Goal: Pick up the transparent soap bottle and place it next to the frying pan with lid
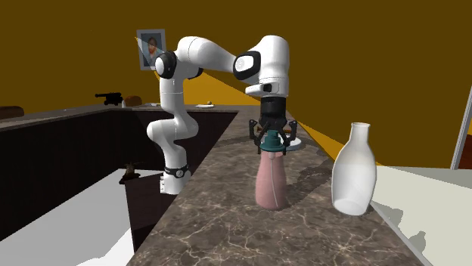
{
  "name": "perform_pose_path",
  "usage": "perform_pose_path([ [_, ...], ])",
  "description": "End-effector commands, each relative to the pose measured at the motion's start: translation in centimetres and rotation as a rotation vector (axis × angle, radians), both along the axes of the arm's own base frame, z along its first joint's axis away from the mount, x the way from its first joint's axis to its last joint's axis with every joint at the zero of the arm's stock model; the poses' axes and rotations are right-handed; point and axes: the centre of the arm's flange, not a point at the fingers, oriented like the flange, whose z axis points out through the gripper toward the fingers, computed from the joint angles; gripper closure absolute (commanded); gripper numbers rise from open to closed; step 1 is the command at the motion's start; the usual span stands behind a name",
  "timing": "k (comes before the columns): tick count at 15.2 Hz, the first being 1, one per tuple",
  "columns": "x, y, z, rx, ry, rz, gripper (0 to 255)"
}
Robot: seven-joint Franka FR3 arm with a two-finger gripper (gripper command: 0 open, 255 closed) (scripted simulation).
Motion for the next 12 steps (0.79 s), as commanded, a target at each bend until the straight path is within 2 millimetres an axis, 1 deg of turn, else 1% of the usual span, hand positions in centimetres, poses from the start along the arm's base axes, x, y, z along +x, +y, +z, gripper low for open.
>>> perform_pose_path([
  [1, 0.0, -0.1, -0.1, 0.0, 0.002, -0.001, 255],
  [7, 0.0, 0.0, -0.1, 0.0, 0.002, -0.001, 255],
  [12, 0.0, 0.0, 2.5, 0.0, 0.002, -0.001, 255],
])
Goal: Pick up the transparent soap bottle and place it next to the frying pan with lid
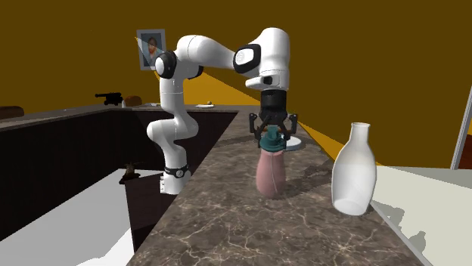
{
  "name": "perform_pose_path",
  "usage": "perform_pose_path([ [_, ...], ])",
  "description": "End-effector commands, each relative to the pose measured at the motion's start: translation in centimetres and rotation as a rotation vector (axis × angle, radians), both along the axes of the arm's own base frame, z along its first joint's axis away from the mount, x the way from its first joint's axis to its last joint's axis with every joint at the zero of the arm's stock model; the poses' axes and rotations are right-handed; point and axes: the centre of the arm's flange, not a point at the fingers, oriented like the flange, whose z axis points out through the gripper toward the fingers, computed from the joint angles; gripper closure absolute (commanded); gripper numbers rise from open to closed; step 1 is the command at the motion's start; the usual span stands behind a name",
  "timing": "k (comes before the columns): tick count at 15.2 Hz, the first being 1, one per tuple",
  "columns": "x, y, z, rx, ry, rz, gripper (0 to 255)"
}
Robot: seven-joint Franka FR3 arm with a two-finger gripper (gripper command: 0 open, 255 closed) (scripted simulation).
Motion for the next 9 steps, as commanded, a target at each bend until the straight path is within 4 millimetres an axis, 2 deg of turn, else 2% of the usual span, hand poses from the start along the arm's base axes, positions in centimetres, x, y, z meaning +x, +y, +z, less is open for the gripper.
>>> perform_pose_path([
  [1, -0.1, 0.0, 1.1, 0.0, 0.0, 0.0, 255],
  [9, -0.1, 0.0, 5.3, 0.0, 0.0, 0.0, 255],
])
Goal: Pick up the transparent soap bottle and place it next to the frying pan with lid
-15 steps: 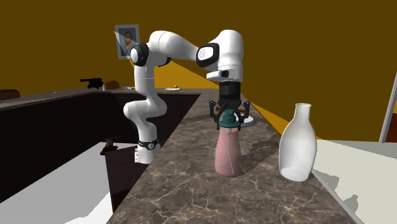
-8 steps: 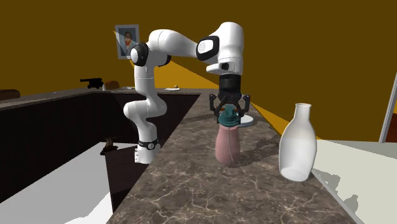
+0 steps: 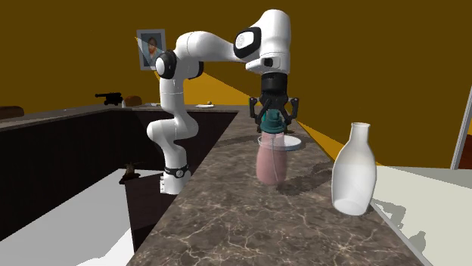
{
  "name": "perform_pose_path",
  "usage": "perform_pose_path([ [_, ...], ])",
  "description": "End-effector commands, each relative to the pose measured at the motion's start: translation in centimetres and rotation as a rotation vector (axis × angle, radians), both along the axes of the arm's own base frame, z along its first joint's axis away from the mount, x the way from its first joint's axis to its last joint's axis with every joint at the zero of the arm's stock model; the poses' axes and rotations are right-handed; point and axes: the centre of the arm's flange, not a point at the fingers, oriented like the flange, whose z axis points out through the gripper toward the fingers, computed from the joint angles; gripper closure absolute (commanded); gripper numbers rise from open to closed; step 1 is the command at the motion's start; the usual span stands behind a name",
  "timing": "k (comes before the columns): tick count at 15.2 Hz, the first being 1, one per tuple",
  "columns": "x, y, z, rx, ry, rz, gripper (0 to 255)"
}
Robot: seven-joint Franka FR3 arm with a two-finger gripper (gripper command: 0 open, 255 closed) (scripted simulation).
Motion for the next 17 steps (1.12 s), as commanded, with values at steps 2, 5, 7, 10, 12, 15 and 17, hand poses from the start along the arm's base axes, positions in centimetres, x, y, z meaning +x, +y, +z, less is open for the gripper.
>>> perform_pose_path([
  [2, -0.1, 0.0, 1.7, 0.0, 0.0, 0.0, 255],
  [5, -0.1, 0.0, 3.3, 0.0, 0.0, 0.0, 255],
  [7, -0.1, 0.0, 4.3, 0.0, 0.0, 0.0, 255],
  [10, -2.5, 1.1, 4.6, 0.0, 0.0, 0.0, 255],
  [12, -4.9, 2.2, 4.7, 0.0, 0.0, 0.0, 255],
  [15, -8.5, 3.8, 4.7, 0.0, 0.0, 0.0, 255],
  [17, -10.9, 4.9, 4.7, 0.0, 0.0, 0.0, 255],
])
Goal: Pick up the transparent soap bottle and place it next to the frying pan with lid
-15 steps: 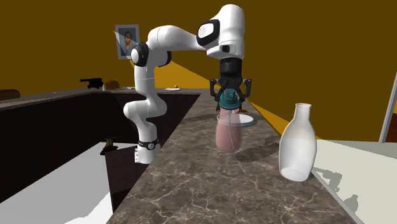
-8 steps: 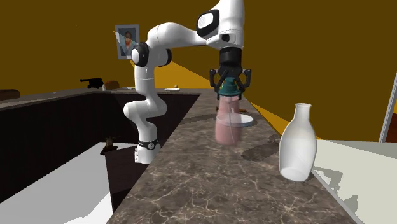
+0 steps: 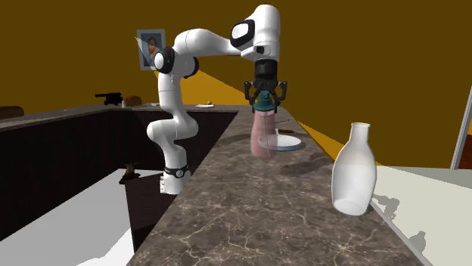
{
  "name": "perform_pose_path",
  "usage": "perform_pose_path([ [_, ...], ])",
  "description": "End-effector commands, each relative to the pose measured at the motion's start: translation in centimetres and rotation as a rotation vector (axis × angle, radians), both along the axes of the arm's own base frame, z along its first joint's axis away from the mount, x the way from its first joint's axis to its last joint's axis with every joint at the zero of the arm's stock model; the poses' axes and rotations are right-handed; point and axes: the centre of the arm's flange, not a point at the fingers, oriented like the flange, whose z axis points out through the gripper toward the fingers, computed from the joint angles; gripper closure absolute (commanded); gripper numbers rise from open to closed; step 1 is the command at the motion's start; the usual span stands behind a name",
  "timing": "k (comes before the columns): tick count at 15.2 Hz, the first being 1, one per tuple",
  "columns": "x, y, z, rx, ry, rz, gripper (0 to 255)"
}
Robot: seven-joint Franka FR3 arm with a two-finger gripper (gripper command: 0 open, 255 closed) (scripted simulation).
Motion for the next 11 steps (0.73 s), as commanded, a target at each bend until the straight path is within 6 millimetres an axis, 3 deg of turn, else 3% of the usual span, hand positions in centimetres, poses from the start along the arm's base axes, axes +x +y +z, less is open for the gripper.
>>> perform_pose_path([
  [1, -2.5, 1.0, 0.1, 0.0, -0.001, -0.001, 255],
  [11, -14.6, 6.4, 0.1, 0.0, -0.001, -0.001, 255],
])
